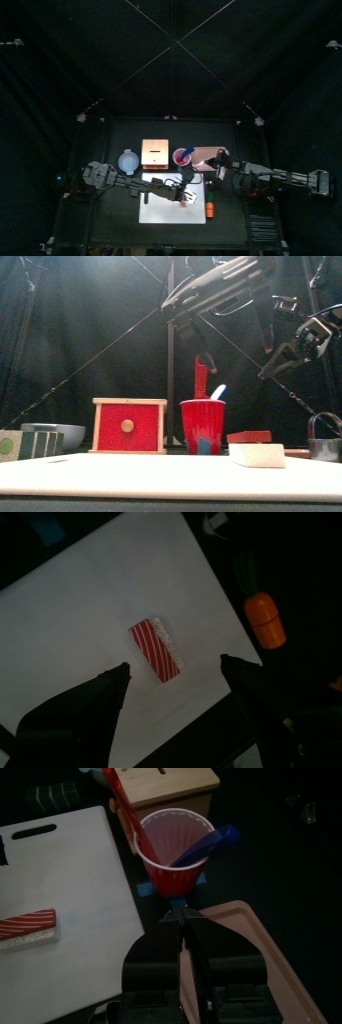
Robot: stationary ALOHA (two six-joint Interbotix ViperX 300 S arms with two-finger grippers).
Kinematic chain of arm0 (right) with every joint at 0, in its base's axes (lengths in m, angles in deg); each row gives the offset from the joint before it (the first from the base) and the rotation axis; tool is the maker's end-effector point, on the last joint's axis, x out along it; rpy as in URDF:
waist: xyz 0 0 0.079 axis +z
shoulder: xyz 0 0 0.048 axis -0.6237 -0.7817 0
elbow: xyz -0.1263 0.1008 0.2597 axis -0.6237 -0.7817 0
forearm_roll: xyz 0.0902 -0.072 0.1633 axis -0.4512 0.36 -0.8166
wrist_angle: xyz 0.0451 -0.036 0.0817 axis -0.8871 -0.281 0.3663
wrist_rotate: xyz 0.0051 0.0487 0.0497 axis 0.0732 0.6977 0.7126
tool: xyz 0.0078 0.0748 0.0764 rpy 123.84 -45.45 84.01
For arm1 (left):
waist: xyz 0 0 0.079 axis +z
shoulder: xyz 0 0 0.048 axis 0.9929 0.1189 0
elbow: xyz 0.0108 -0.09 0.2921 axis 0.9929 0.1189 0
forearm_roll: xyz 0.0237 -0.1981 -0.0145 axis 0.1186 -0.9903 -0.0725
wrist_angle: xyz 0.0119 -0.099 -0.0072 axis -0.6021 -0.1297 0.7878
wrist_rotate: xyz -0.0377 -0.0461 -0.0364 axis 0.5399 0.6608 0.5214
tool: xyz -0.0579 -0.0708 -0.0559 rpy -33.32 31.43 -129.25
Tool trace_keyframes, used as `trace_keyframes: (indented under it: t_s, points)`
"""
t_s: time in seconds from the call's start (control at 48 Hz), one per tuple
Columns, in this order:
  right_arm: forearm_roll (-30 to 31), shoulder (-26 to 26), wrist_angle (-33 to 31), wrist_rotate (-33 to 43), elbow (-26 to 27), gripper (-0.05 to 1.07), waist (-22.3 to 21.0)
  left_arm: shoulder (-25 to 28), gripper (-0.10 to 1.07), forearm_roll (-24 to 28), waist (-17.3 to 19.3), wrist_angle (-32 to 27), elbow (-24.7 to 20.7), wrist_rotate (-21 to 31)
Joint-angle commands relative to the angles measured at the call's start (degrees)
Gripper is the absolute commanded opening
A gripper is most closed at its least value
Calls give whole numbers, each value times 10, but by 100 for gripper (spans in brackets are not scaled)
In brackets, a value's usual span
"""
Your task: Grab assembled salmon sushi
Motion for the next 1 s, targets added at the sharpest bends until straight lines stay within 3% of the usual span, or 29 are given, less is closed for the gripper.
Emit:
trace_keyframes:
  t_s: [0.0, 0.25, 0.438, 0.562, 0.75, 0.979]
  points:
    - [1, 0, 3, 0, 16, 1, 3, -32, 103, 6, -5, 1, -9, -35]
    - [4, 22, 3, -7, 22, 1, 9, -69, 102, 57, -11, 2, 36, -167]
    - [25, 50, 3, -3, 18, 1, 9, -127, 102, 106, -4, 66, 124, -250]
    - [29, 66, 3, 0, 10, 1, 10, -193, 102, 89, 22, 169, 210, -322]
    - [27, 67, 4, -1, 9, 1, 16, -294, 102, 11, 64, 398, 387, -417]
    - [26, 62, 5, -1, 14, 1, 16, -362, 102, 15, 83, 636, 577, -485]
